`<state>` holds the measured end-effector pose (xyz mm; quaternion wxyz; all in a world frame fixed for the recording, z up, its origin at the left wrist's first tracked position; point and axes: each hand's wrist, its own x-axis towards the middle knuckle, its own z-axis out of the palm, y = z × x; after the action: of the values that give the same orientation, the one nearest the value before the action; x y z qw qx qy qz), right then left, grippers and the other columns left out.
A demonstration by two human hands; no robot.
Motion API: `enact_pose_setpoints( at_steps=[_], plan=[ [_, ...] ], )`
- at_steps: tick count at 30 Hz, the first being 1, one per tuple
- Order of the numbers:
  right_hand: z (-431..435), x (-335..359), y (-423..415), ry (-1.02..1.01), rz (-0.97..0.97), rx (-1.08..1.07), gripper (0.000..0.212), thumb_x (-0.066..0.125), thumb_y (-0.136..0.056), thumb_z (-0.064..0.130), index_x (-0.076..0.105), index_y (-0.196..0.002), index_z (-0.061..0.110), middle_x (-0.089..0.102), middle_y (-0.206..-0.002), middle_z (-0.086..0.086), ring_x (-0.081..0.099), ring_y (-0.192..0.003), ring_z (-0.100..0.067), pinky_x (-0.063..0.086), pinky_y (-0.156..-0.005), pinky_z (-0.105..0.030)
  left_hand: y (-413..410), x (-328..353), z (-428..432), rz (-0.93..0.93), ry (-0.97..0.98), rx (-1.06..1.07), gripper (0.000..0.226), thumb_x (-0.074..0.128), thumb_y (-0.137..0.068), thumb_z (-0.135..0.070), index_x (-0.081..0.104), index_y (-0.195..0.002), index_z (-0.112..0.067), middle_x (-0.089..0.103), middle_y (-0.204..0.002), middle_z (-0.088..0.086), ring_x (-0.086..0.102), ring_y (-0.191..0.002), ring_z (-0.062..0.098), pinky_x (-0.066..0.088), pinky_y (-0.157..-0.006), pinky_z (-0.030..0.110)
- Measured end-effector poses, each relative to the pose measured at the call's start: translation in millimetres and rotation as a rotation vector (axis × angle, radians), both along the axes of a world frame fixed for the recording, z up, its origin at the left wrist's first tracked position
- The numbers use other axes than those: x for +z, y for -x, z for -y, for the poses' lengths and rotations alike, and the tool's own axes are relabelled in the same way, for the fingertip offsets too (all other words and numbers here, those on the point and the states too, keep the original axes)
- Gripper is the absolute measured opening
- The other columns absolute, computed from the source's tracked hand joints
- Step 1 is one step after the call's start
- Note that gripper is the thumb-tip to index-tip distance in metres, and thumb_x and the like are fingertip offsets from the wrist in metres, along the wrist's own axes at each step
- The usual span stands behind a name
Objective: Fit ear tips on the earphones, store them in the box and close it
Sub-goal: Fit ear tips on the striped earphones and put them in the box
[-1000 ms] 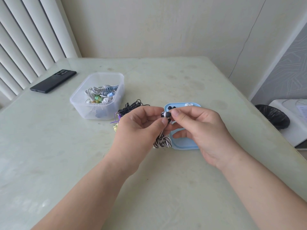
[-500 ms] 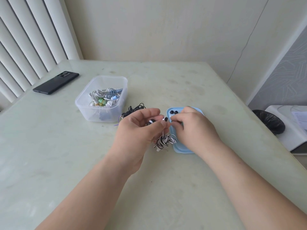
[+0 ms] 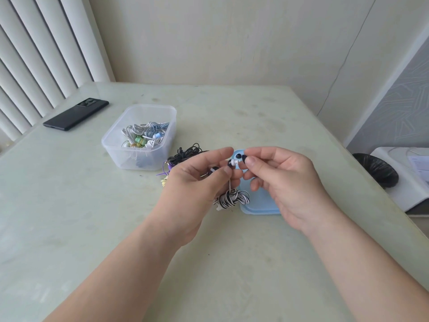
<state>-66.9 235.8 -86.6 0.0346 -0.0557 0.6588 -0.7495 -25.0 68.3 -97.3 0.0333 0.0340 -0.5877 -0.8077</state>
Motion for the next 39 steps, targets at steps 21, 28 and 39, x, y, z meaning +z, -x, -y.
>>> enact_pose_setpoints(
  at_steps=[21, 28, 39],
  plan=[
    [-3.3, -0.1, -7.1, 0.132, 0.08, 0.155, 0.011, 0.077, -0.075, 0.013, 0.081, -0.085, 0.01, 0.07, -0.091, -0.023, 0.061, -0.067, -0.021, 0.048, -0.055, -0.028, -5.5, 3.3, -5.3, -0.107, 0.105, 0.024, 0.013, 0.07, -0.095, -0.005, 0.078, -0.1, -0.013, 0.079, -0.085, 0.003, 0.071, -0.077, 0.02, 0.057, -0.075, 0.025],
    [-1.5, -2.5, -8.1, 0.106, 0.045, 0.143, 0.012, 0.066, -0.092, 0.007, 0.075, -0.098, 0.003, 0.07, -0.089, -0.017, 0.058, -0.068, -0.019, 0.049, -0.057, -0.029, -6.1, 3.8, -6.2, -0.115, 0.139, 0.044, 0.018, 0.072, -0.094, -0.007, 0.081, -0.09, -0.023, 0.078, -0.085, 0.007, 0.071, -0.077, 0.021, 0.057, -0.073, 0.026],
    [3.2, -9.0, -10.7, 0.061, -0.084, 0.058, 0.008, 0.069, -0.091, 0.0, 0.075, -0.096, 0.002, 0.072, -0.073, -0.009, 0.066, -0.068, -0.022, 0.054, -0.066, -0.031, -6.5, 1.3, -8.2, -0.102, 0.132, 0.066, 0.005, 0.069, -0.097, -0.006, 0.074, -0.099, -0.007, 0.078, -0.085, 0.009, 0.074, -0.076, 0.019, 0.059, -0.073, 0.027]
  ],
)
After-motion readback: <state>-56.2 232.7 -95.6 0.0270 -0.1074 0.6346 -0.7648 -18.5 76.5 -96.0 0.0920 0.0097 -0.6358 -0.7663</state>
